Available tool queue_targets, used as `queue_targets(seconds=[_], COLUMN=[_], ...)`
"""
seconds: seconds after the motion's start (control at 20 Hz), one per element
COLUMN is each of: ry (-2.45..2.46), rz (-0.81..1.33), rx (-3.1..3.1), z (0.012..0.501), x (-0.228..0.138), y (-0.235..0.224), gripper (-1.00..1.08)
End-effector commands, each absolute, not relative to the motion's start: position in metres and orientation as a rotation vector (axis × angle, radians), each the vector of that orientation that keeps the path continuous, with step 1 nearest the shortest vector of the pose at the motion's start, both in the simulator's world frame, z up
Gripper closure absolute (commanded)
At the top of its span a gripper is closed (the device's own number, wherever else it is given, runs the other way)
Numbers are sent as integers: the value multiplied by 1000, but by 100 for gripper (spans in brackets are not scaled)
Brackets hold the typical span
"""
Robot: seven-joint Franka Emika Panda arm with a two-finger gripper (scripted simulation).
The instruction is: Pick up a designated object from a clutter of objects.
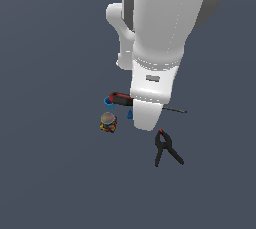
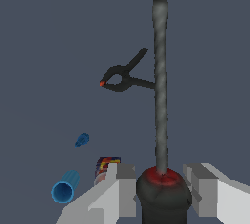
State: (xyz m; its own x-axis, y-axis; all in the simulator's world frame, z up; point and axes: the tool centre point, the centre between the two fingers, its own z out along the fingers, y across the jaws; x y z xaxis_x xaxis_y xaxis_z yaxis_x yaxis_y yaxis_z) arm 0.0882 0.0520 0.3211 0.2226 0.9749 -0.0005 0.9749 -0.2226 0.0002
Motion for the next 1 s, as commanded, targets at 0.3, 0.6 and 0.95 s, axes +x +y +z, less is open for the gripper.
queue_targets(seconds=[0.3, 0.6, 0.95], ry=[1957, 1957, 1957], rz=[0, 0, 0], rx=[2457, 2458, 2458], z=[399, 428, 441], x=[89, 91, 92], y=[77, 87, 91], gripper=[108, 108, 108])
